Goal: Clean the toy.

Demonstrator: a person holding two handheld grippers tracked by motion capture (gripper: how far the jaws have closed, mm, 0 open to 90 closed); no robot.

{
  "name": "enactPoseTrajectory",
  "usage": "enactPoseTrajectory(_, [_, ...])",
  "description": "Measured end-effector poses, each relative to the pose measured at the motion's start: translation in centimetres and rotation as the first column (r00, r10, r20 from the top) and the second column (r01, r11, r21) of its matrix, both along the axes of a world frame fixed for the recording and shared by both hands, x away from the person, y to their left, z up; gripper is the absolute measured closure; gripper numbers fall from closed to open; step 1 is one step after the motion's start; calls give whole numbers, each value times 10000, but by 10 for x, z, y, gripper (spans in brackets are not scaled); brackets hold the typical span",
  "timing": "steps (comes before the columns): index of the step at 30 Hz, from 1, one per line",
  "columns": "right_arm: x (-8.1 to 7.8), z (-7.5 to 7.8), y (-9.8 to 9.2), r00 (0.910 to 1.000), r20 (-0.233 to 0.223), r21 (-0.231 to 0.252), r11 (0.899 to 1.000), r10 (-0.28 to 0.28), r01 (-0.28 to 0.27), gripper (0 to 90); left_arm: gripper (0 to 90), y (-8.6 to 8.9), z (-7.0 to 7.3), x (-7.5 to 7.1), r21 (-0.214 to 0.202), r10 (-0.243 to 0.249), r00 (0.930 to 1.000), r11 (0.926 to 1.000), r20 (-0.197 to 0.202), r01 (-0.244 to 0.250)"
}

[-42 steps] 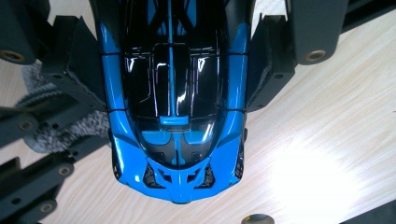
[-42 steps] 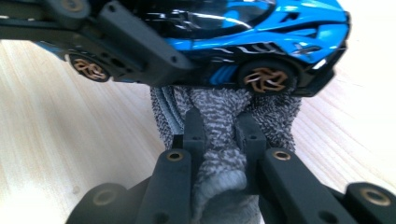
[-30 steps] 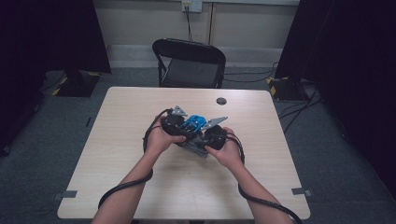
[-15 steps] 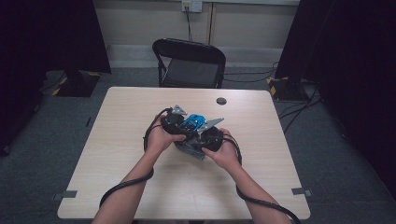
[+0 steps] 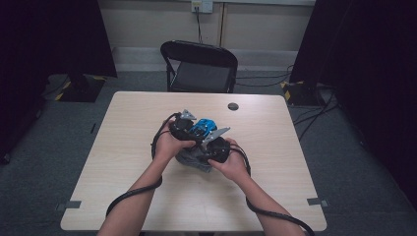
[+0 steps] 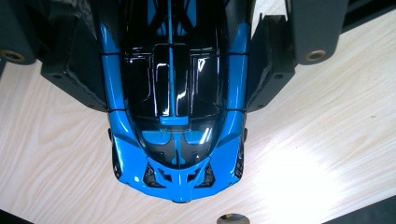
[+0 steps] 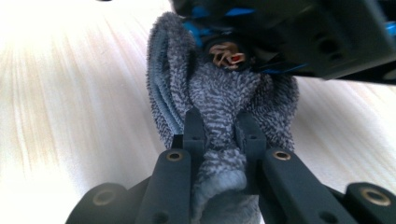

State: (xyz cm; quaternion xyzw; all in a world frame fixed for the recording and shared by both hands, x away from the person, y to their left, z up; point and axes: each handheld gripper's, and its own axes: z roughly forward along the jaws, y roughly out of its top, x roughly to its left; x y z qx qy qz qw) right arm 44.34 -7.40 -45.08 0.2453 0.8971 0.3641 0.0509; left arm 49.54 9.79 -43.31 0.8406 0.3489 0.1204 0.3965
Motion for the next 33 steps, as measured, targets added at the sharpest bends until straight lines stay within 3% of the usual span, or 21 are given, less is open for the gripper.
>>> enactPoseTrajectory(10, [-3,1,-4,9997,16,-105,9996,249,-249,778,283,14,5,8,238,244,9996,9994,117,-247])
enactPoseTrajectory(12, [-2,1,-9,9999,54,-262,9996,144,-142,778,283,18,6,8,274,359,9992,9990,175,-364])
enactPoseTrajectory(20, [5,7,-27,9992,45,-10,9992,-396,396,777,283,37,3,2,344,596,9981,9976,138,-600])
enactPoseTrajectory(27, [7,12,-39,9974,141,-93,9974,-713,715,777,283,52,-1,-5,553,707,9975,9960,14,-707])
enactPoseTrajectory(33, [10,14,-51,9943,181,-137,9943,-1051,1054,776,283,61,-5,-13,463,753,9971,9961,-51,-750])
